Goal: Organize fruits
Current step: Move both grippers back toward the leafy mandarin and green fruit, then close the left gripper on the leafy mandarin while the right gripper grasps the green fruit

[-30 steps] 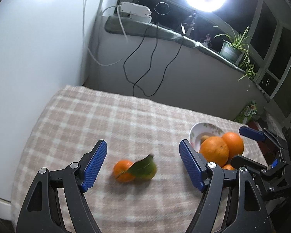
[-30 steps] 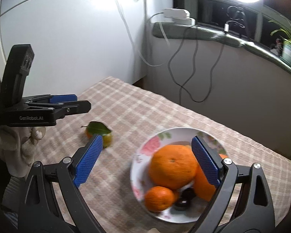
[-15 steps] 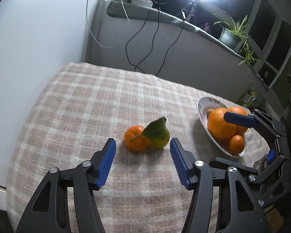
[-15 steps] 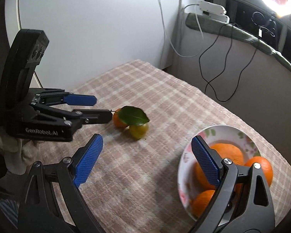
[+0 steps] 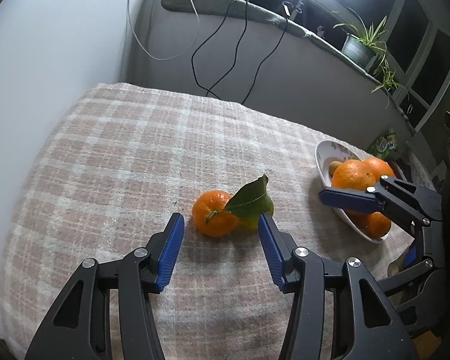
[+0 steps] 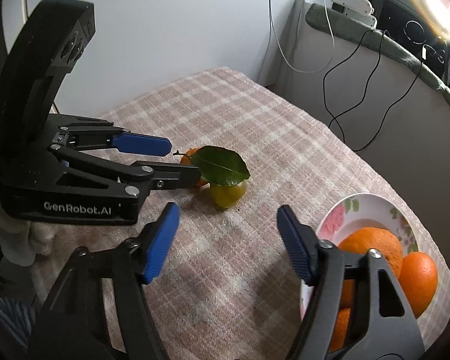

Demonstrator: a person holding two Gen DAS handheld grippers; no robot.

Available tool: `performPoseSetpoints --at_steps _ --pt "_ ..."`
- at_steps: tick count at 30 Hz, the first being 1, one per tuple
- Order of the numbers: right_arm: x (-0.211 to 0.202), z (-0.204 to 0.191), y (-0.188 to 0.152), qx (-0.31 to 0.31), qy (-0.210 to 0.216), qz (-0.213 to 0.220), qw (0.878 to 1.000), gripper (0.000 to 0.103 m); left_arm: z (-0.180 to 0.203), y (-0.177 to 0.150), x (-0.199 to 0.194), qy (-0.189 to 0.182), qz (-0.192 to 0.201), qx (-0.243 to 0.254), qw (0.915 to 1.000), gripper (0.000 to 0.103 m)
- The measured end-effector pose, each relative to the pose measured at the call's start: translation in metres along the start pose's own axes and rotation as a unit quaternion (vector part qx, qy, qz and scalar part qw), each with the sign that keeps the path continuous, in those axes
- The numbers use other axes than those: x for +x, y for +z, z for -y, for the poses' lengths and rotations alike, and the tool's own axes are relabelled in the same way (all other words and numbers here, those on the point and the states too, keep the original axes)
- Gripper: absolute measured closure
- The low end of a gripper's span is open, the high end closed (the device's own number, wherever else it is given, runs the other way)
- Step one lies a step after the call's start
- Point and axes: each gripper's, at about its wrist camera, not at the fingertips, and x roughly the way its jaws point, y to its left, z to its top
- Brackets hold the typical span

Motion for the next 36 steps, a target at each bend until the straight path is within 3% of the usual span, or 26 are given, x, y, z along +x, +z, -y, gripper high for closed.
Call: performPoseSetpoints --at_steps 9,18,36 --pt "0.018 -0.003 0.006 -0.016 -0.012 -0.018 1.0 0.041 -0.004 0.005 0.015 0.001 -0.014 0.008 0.9999 0.054" --pt "0.028 0.008 0.01 0.0 -0.013 -0.027 1.0 0.041 -0.011 0.009 0.021 -0.012 -0.014 -0.003 0.9998 0.066" --pt "0.05 0.009 0.025 0.013 0.007 -0.036 0.999 0.049 -0.033 0.014 0.015 -0.023 0.002 -0.033 0.9992 0.067"
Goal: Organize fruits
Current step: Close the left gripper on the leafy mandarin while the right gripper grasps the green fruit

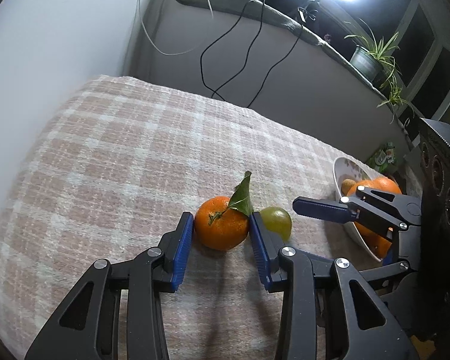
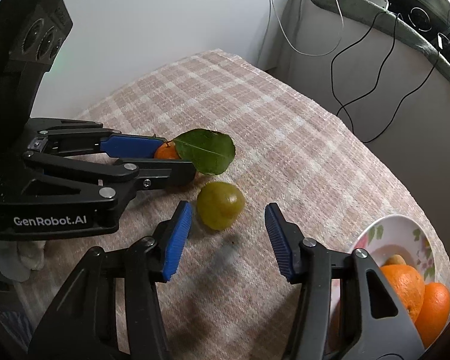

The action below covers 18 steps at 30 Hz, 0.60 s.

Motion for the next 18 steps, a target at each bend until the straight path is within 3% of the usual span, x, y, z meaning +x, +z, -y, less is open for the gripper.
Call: performPoseSetpoints --at_steps 3,4,6,18 --pt "0.005 -0.001 0.002 0.002 0.004 -0.004 1.0 0.051 -0.003 0.001 -0.001 0.0 0.002 -0.003 1.0 0.067" --pt "0.006 -0.002 0.002 0.002 0.007 -0.006 1.0 0.062 -0.004 0.0 -0.002 0.001 0.003 -0.003 1.0 0.067" --pt "0.007 -0.002 0.002 0.006 0.017 -0.009 1.0 0.069 -0.003 0.001 -0.002 0.001 0.002 -0.002 1.0 0.067" --pt "-0.021 0.009 0.002 0.027 0.033 0.019 0.999 0.071 0.006 0.005 -0.009 0.003 0.012 0.003 0.9999 0.067"
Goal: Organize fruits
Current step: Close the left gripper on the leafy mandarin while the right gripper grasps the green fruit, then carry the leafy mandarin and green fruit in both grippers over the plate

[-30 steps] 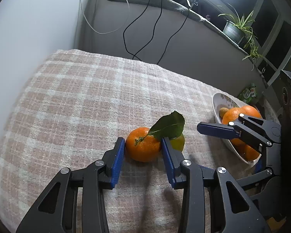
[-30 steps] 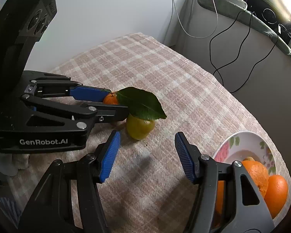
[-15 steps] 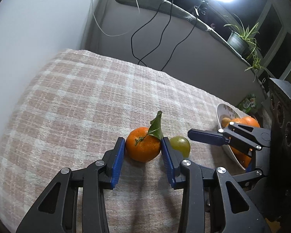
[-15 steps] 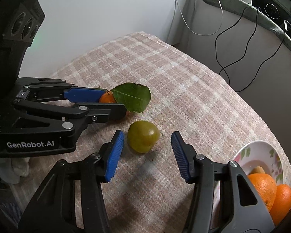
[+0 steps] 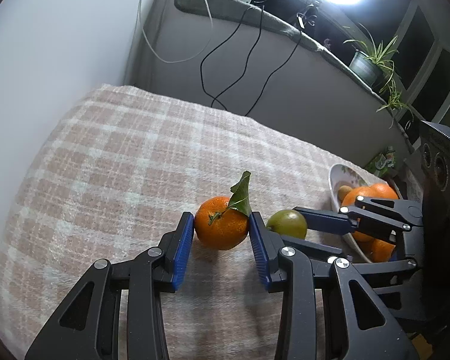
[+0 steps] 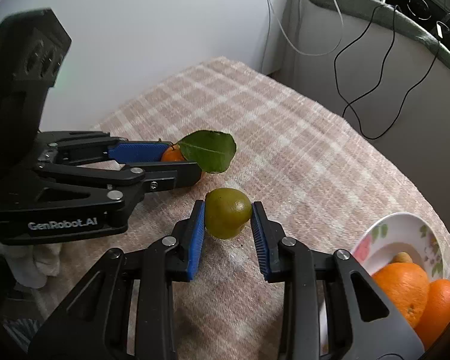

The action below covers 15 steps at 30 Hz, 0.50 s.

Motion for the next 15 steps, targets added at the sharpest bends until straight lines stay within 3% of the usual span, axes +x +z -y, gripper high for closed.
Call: performPoseSetpoints --at_steps 15 --pt "-0.063 0.054 -0.013 0.042 -0.017 0.05 0.998 0.071 0.047 0.014 0.005 -0.026 0.012 0.03 0.9991 0.067"
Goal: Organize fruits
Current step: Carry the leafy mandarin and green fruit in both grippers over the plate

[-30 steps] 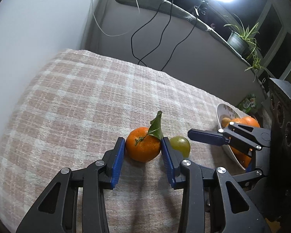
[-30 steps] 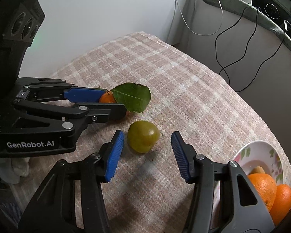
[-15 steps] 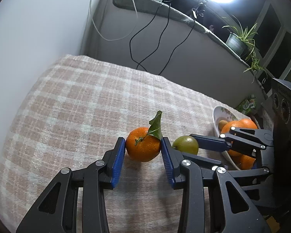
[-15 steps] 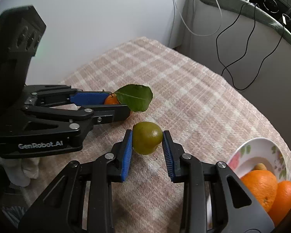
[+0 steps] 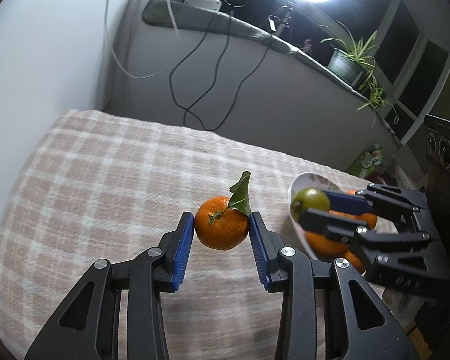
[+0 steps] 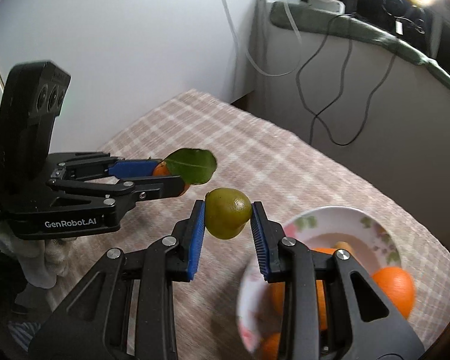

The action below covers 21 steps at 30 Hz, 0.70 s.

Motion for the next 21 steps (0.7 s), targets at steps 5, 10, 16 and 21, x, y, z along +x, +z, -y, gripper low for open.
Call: performPoseSetpoints --at_steps 5,10,16,21 --pt "-0.015 0.032 -0.006 0.019 -0.018 0.005 1.0 0.071 0.02 0.006 0.009 -0.011 -0.002 0.013 0.9999 0.067" --pt "-0.025 0.061 -0.01 0.039 -0.034 0.01 0.999 0.071 0.04 0.011 0.02 -0.022 -0.003 0.024 0.9994 0.067" --pt "-0.03 0.089 -0.016 0.057 -0.046 0.009 0.997 0.071 0.061 0.014 0.033 -0.033 -0.009 0.037 0.9987 0.067" --pt "-0.031 0.101 -0.02 0.065 -0.047 0.008 0.997 0.071 0.072 0.015 0.039 -0.037 -0.013 0.044 0.9983 0.067"
